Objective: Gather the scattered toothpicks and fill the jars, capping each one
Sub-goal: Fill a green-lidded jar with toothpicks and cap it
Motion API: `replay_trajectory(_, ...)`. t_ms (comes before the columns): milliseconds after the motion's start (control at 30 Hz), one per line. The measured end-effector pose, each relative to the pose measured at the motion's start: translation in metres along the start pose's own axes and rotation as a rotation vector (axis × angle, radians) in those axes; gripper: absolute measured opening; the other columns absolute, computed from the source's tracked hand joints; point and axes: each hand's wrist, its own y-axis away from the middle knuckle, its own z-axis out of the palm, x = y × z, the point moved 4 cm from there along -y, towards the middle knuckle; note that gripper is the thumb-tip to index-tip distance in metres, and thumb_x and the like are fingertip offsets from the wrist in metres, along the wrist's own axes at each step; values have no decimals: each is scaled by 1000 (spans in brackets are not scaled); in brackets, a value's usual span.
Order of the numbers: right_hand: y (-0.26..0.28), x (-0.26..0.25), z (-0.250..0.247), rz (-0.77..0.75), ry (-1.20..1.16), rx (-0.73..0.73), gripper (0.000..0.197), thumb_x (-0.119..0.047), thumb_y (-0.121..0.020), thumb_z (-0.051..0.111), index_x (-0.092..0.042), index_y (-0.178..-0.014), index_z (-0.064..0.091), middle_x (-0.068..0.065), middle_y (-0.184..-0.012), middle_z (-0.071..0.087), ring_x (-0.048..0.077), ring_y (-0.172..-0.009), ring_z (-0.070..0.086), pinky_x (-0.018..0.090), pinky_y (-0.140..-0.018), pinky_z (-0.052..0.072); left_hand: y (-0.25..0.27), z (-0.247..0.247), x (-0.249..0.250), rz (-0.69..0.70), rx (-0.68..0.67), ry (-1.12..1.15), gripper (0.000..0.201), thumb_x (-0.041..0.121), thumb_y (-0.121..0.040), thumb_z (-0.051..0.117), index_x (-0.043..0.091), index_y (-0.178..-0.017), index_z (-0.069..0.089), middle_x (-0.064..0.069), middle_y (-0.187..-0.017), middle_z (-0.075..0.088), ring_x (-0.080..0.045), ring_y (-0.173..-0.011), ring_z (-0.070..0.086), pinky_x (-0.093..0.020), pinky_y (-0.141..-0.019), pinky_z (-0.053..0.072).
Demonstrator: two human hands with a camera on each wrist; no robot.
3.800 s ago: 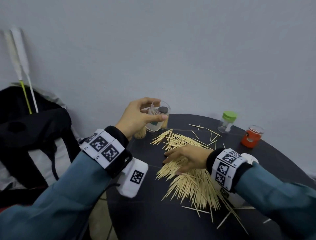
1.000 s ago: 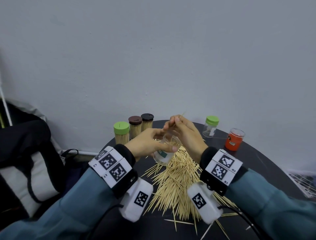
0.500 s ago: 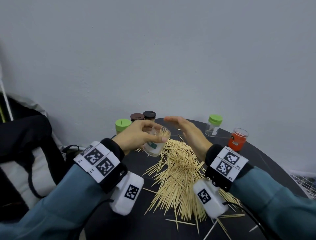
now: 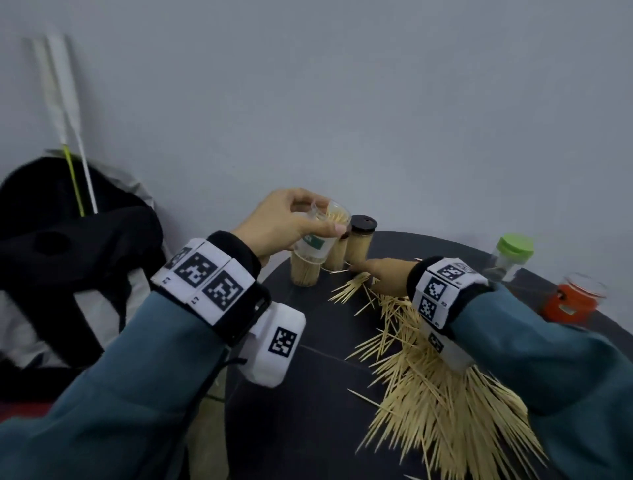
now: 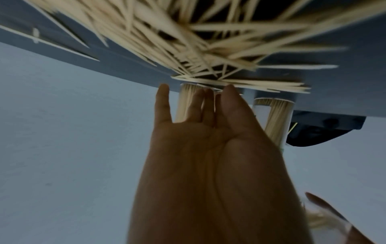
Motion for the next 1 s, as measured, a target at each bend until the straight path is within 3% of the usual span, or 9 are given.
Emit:
replay_trajectory(133, -11, -12, -2, -58, 14, -10, 58, -1, -93, 38, -17, -147, 24, 10, -147, 35, 25, -133, 36, 31, -106, 28, -2, -2, 1, -14, -1, -11, 48, 23, -74, 77, 18, -118, 60, 5, -115, 62, -1, -95, 55, -24, -68, 47)
replay_trajectory(400, -5, -9, 4, -102, 87, -2, 60, 8, -89, 37, -14, -145, 29, 7, -151, 25, 24, -138, 28, 30, -110, 24, -3, 4, 0, -27, -4, -44, 51, 25, -73, 78, 19, -120, 60, 5, -117, 61, -12, -108, 55, -30, -77, 49)
replay_trajectory(567, 18, 1, 15, -149, 57, -7, 60, 8, -87, 37, -15, -142, 33, 5, -148, 30, 21, -136, 31, 30, -110, 26, -1, 2, 6, -23, 7, -45, 48, 25, -73, 76, 19, -118, 61, 4, -115, 63, -9, -103, 57, -28, -73, 49)
replay_trajectory(633, 29, 7, 19, -149, 24, -10, 56, 4, -89, 36, -17, -141, 35, 3, -147, 31, 21, -135, 32, 30, -111, 26, 0, -5, 6, -28, 35, -20, 47, 25, -73, 76, 18, -117, 61, 3, -114, 64, -8, -101, 58, -30, -76, 50)
replay_trajectory(800, 52, 21, 29, -155, 34, -24, 54, -26, -92, 54, -19, -142, 34, 2, -146, 31, 19, -136, 29, 32, -110, 27, 6, -6, -1, -47, 42, -31, 42, 20, -74, 76, 19, -113, 63, 1, -112, 65, -9, -97, 59, -36, -83, 50)
replay_trajectory(1000, 69, 27, 31, -159, 18, -15, 60, -31, -85, 64, -19, -138, 40, 2, -139, 37, 20, -128, 37, 36, -107, 33, 8, 8, -1, -29, -9, -45, 41, 20, -76, 75, 19, -114, 61, 3, -111, 64, -2, -89, 58, -27, -73, 49)
